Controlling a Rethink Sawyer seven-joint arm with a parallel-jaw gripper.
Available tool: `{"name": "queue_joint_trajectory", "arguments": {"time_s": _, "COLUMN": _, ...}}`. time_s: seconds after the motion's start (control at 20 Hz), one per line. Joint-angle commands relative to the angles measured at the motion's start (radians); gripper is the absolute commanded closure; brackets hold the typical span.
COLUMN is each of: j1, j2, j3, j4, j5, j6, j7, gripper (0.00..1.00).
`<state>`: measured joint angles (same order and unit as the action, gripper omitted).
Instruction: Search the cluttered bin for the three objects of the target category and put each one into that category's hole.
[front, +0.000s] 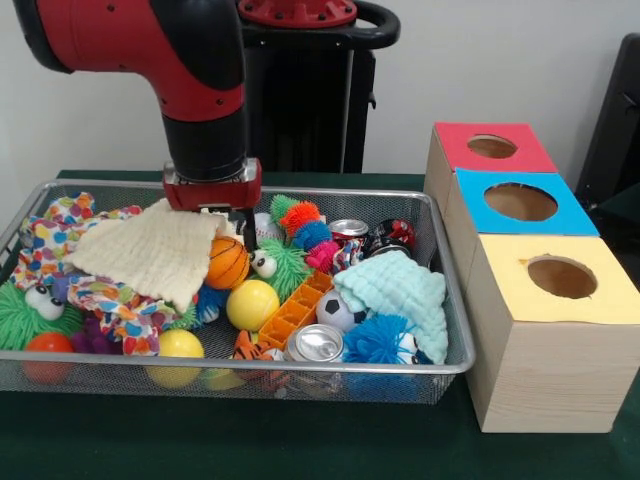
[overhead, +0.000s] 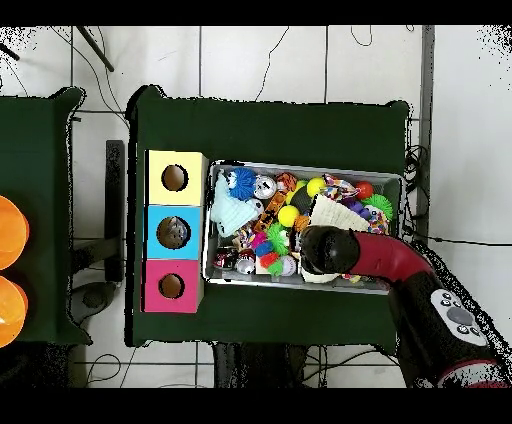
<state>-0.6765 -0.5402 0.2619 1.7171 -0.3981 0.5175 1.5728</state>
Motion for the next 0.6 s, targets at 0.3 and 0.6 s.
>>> {"name": "queue_joint_trajectory", "arguments": {"time_s": 0.3, "j1": -0.009, "j2": -0.051, "j3": 0.085, "j4": -0.14, "j5": -0.008, "j6": 0.153, "j7": -0.1, "gripper": 0.0}}
{"name": "queue_joint_trajectory", "arguments": {"time_s": 0.6, "j1": -0.004, "j2": -0.111, "j3": 0.081, "j4": -0.104, "j5": -0.006, "j6": 0.161, "j7": -0.078, "gripper": 0.0}}
